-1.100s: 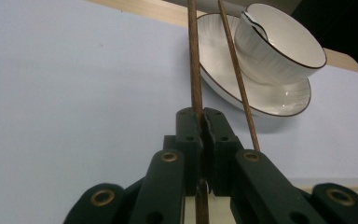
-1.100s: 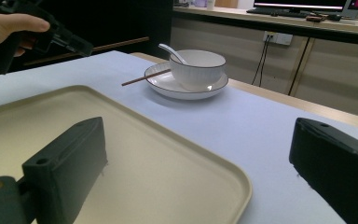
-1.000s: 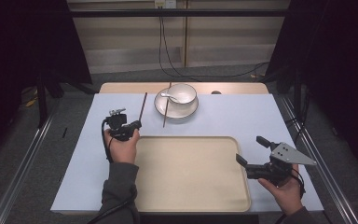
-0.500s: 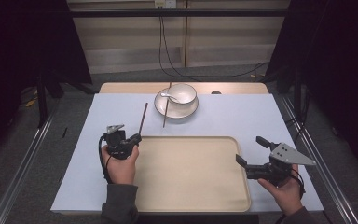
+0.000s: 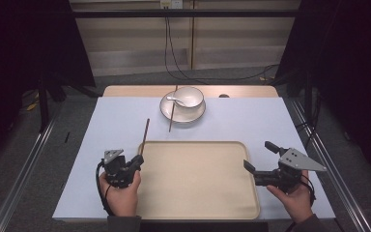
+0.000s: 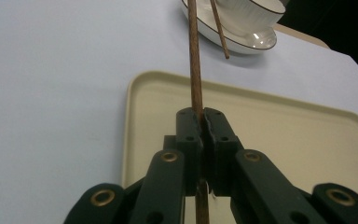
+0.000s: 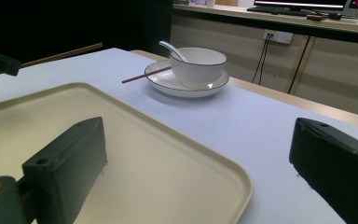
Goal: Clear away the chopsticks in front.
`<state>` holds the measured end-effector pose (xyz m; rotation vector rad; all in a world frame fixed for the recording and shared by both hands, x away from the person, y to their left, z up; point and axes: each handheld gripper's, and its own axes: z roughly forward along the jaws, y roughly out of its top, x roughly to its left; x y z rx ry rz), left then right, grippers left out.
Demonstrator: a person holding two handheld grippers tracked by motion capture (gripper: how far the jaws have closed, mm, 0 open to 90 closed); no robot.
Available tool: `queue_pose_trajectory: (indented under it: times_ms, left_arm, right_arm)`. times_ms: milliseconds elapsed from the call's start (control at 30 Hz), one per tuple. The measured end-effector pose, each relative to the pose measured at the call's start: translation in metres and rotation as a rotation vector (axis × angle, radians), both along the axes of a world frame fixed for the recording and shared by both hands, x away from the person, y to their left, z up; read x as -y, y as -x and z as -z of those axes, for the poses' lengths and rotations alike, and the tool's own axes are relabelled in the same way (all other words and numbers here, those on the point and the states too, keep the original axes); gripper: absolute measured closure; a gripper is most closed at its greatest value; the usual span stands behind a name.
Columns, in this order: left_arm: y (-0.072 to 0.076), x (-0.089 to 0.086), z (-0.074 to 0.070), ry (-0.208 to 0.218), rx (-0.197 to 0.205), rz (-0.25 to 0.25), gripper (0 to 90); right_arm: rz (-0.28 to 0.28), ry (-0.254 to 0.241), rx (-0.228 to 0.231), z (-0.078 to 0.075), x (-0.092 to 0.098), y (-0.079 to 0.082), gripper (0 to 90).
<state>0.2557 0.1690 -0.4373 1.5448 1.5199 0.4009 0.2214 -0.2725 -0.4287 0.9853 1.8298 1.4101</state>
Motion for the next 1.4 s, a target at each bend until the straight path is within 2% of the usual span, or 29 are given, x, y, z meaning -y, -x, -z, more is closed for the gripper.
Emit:
queue_pose_trajectory:
  times_ms: [333, 533, 633, 1000, 1067, 1200, 1400]
  left_arm:
    - [0.022, -0.001, 0.007, 0.031, -0.005, -0.001, 85.4]
    - [0.031, 0.004, 0.015, 0.006, -0.037, 0.005, 85.4]
    - [0.033, 0.006, 0.019, 0.0, -0.066, 0.002, 85.4]
    - [0.034, 0.009, 0.026, -0.012, -0.11, 0.01, 85.4]
    - [0.033, 0.01, 0.028, -0.01, -0.107, 0.011, 85.4]
    - [0.032, 0.01, 0.03, -0.019, -0.126, 0.008, 85.3]
    - [0.032, 0.011, 0.032, -0.02, -0.12, 0.009, 85.1]
  right_arm:
    - [-0.004, 0.002, 0.0, 0.0, -0.001, 0.0, 3.6]
    - [-0.006, 0.005, 0.0, 0.0, 0.0, 0.0, 3.6]
    - [0.002, 0.006, -0.001, 0.0, 0.0, 0.0, 3.6]
    - [-0.004, 0.005, -0.003, 0.0, 0.0, 0.0, 3.6]
    - [-0.003, 0.006, -0.007, 0.0, -0.001, 0.0, 3.6]
    - [-0.011, 0.011, -0.006, 0.001, -0.001, 0.0, 3.6]
    - [-0.007, 0.007, -0.008, 0.001, -0.001, 0.0, 3.6]
